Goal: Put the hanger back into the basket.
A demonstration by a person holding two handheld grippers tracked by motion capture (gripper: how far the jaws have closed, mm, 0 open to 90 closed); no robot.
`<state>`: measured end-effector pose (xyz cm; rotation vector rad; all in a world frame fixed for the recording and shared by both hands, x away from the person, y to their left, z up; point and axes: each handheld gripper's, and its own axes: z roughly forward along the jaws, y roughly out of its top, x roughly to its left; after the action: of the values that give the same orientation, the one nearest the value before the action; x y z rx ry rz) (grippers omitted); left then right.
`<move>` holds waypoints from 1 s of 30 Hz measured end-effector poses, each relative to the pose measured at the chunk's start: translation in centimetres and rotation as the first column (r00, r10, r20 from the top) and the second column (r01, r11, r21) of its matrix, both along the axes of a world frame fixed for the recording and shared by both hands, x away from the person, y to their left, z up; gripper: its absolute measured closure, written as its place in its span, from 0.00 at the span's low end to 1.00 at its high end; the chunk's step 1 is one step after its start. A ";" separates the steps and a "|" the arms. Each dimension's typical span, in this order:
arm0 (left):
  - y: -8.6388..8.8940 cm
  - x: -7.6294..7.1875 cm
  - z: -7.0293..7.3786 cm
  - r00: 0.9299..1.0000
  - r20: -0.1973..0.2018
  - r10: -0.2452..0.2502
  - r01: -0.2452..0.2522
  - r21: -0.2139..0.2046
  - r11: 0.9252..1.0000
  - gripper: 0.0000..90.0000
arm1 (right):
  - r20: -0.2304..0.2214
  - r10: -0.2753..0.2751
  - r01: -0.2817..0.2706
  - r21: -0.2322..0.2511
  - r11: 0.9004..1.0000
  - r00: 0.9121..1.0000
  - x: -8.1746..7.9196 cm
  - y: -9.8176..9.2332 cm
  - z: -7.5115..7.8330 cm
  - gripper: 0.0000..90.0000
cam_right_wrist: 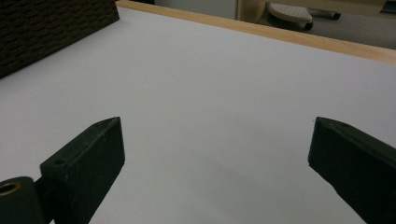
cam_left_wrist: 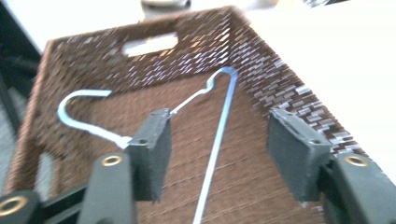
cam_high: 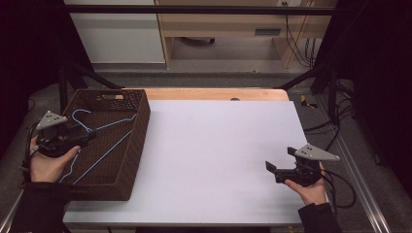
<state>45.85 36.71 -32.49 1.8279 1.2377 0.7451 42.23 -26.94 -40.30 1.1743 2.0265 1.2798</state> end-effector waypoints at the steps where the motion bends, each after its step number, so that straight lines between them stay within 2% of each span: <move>1: -0.3 -0.3 0.1 1.000 0.014 -0.009 0.009 -0.014 1.000 0.39 | 0.001 0.000 0.000 0.000 1.000 1.000 0.0 0.0 0.0 0.05; 3: -1.0 -0.9 0.3 0.999 0.039 -0.037 0.038 -0.046 0.998 0.35 | 0.003 -0.003 0.003 0.004 1.000 1.000 0.0 -0.1 0.1 0.05; 6: -2.2 -1.8 0.4 0.994 0.086 -0.066 0.071 -0.058 0.996 0.27 | 0.004 -0.002 0.002 0.008 1.000 1.000 -0.1 -0.1 0.1 0.05; 10: -4.1 -2.7 0.4 0.986 0.118 -0.116 0.127 -0.089 0.988 0.20 | 0.010 -0.001 0.001 0.009 1.000 1.000 -0.1 -0.1 0.2 0.05; 13: -5.6 -3.4 0.3 0.980 0.135 -0.148 0.161 -0.092 0.983 0.14 | 0.012 -0.001 0.001 0.013 1.000 1.000 -0.2 -0.2 0.2 0.05; 20: -9.0 -4.1 -0.7 0.964 0.135 -0.230 0.243 -0.084 0.966 0.07 | 0.020 0.005 -0.005 0.022 1.000 1.000 -0.2 -0.3 0.3 0.05; 22: -9.8 -4.1 -1.3 0.957 0.132 -0.258 0.271 -0.100 0.957 0.07 | 0.018 0.006 -0.006 0.026 1.000 1.000 -0.3 -0.3 0.4 0.04; 25: -10.8 -4.1 -2.2 0.950 0.124 -0.286 0.299 -0.103 0.949 0.07 | 0.022 0.009 -0.010 0.025 1.000 1.000 -0.3 -0.4 0.4 0.04; 28: -11.4 -4.2 -2.9 0.945 0.124 -0.302 0.316 -0.111 0.942 0.07 | 0.024 0.008 -0.009 0.027 1.000 1.000 -0.3 -0.4 0.4 0.04; 30: -11.8 -4.2 -3.3 0.944 0.120 -0.308 0.321 -0.106 0.941 0.07 | 0.024 0.010 -0.011 0.030 0.999 1.000 -0.4 -0.4 0.4 0.04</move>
<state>41.63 24.93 -35.81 1.8044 0.8760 0.5607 41.87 -27.34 -39.90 1.1580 2.0055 1.3272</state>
